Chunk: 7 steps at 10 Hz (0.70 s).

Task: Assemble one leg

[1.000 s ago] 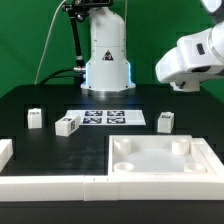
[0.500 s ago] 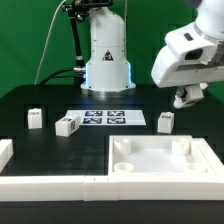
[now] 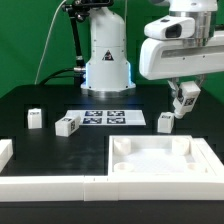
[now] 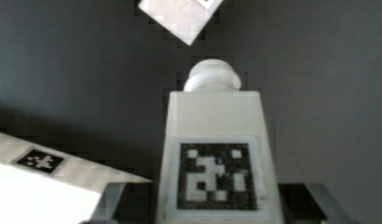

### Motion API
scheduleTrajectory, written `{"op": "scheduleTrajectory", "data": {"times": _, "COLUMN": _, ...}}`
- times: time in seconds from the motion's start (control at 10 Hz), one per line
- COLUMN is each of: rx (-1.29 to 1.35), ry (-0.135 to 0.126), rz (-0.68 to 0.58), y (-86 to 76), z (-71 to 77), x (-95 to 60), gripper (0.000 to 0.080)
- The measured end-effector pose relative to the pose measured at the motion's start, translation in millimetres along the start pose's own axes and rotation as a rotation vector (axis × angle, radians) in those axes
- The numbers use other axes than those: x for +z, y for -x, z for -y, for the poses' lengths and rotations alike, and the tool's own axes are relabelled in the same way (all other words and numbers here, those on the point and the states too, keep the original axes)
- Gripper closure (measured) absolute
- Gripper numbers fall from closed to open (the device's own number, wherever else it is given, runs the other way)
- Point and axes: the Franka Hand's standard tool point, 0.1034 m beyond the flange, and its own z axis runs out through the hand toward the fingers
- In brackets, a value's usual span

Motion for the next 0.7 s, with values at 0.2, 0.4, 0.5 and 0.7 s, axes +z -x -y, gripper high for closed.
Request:
{"op": "scheduleTrajectory", "data": {"times": 0.2, "rx": -0.031, "ry": 0.004, "rz": -0.195, "y": -20.9, "z": -9.1, "x": -11.1, "gripper": 0.0508}}
{"op": "scheduleTrajectory", "data": {"times": 0.4, "rx": -0.068, "ry": 0.019, "rz": -0.213, "y": -49.5, "z": -37.4, "x": -23.9, "gripper": 0.0508}}
{"op": "scheduleTrajectory", "data": {"times": 0.5, "rx": -0.063, "ry": 0.024, "rz": -0.225, "y": -58.6, "z": -45.3, "x": -31.6, "gripper": 0.0508}}
{"op": "scheduleTrajectory", "data": {"times": 0.7, "rx": -0.07, "ry": 0.02, "rz": -0.219, "y": -52.1, "z": -39.4, "x": -25.4, "gripper": 0.0508}}
